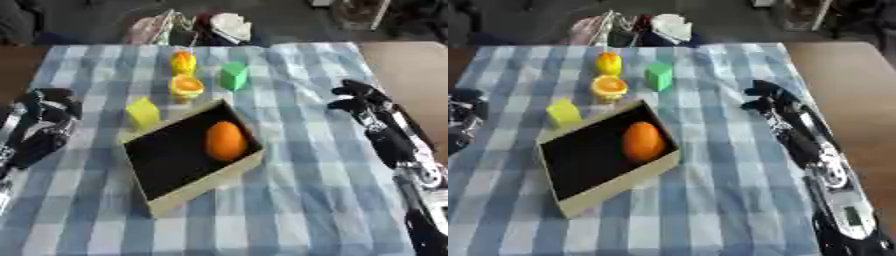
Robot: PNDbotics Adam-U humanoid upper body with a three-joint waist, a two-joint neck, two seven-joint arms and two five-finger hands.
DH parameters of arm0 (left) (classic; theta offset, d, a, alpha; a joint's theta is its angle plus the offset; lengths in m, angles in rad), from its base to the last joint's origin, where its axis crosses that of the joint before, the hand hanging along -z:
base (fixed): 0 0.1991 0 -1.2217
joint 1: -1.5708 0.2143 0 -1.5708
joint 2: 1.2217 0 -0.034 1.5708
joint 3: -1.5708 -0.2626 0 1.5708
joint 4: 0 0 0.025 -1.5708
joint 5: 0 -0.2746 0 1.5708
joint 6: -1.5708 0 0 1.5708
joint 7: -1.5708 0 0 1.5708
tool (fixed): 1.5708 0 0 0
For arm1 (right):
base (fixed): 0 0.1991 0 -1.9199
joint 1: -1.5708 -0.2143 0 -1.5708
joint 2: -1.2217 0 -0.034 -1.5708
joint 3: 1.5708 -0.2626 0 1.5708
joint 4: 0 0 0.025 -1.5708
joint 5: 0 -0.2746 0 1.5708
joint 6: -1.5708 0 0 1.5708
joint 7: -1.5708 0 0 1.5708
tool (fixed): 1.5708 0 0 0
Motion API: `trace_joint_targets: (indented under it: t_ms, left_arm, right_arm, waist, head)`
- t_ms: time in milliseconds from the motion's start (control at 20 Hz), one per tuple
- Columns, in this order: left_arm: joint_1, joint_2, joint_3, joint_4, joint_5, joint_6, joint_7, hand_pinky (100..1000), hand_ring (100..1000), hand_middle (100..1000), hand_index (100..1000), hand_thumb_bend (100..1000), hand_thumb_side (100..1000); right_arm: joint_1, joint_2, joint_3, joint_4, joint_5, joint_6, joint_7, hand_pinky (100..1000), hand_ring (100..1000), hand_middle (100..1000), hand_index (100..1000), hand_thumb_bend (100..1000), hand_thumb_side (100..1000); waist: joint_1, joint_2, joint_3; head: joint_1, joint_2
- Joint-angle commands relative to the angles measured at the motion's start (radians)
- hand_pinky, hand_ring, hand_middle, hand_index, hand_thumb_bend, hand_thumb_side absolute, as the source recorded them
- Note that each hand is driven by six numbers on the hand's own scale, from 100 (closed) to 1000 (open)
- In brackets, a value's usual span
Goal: Pick up objects on the table and place them in the box.
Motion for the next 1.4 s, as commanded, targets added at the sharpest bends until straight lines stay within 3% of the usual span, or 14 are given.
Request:
trace_joint_targets:
  t_ms: [50, 350, 700, 950, 1050, 1400]
  left_arm:
    - [-0.025, 0.086, -0.016, -0.035, -0.028, 0.006, -0.038, 697, 624, 671, 795, 288, 545]
    - [-0.08, 0.244, -0.079, -0.052, -0.103, 0.019, -0.178, 711, 662, 700, 812, 391, 509]
    - [-0.239, 0.39, -0.187, 0.043, -0.187, 0.014, -0.358, 714, 675, 705, 807, 480, 424]
    - [-0.383, 0.369, -0.259, 0.2, -0.201, -0.029, -0.485, 716, 668, 697, 807, 490, 417]
    - [-0.44, 0.345, -0.281, 0.269, -0.249, -0.061, -0.538, 716, 670, 699, 806, 532, 410]
    - [-0.555, 0.249, -0.29, 0.465, -0.391, -0.146, -0.621, 712, 668, 687, 804, 580, 437]
  right_arm:
    - [-0.009, -0.008, -0.001, -0.013, -0.005, -0.002, 0.009, 912, 733, 785, 882, 100, 591]
    - [-0.009, -0.011, 0.004, -0.011, -0.005, -0.002, 0.023, 912, 733, 785, 877, 100, 593]
    - [-0.008, -0.012, 0.012, -0.007, -0.008, -0.001, 0.038, 912, 733, 785, 875, 100, 596]
    - [-0.01, -0.012, 0.019, -0.002, -0.013, 0.001, 0.045, 912, 734, 786, 874, 100, 602]
    - [-0.008, -0.012, 0.02, 0.001, -0.017, 0.003, 0.046, 912, 733, 786, 873, 100, 609]
    - [-0.009, -0.014, 0.024, 0.008, -0.028, 0.006, 0.053, 912, 734, 786, 873, 100, 611]
  waist:
    - [-0.006, -0.025, -0.004]
    - [-0.002, -0.027, -0.013]
    - [0.002, -0.028, -0.031]
    - [0.003, -0.028, -0.038]
    - [0.004, -0.028, -0.04]
    - [0.006, -0.03, -0.05]
  head:
    - [0.003, 0.004]
    - [0.007, 0.004]
    - [0.016, 0.004]
    - [0.018, 0.004]
    - [0.019, 0.004]
    - [0.022, 0.004]
